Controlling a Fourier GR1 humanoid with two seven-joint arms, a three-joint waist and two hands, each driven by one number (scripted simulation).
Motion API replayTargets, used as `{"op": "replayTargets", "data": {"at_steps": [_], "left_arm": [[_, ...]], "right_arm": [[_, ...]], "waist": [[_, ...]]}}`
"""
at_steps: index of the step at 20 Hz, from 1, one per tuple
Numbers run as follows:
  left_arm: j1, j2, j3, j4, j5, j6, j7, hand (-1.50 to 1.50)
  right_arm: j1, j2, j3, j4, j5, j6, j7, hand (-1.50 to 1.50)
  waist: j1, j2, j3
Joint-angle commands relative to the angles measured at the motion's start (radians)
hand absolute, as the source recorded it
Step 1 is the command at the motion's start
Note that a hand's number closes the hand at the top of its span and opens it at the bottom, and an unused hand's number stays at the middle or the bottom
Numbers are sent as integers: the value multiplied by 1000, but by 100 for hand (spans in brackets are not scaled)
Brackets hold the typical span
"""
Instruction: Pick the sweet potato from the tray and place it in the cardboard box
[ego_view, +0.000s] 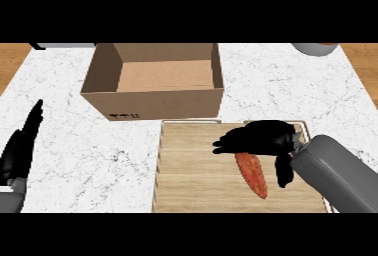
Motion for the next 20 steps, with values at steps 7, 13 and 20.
{"op": "replayTargets", "data": {"at_steps": [7,13,20], "left_arm": [[-12,0,66,-2,-14,-71,-7,0],[34,-18,88,-66,-30,-80,14,0],[8,-78,75,0,-78,-74,-10,0]], "right_arm": [[84,-14,12,-69,111,84,56,-150],[85,105,9,16,206,-37,50,150],[70,208,-57,127,312,-260,-3,150]], "waist": [[4,2,0],[10,2,0],[9,4,0]]}}
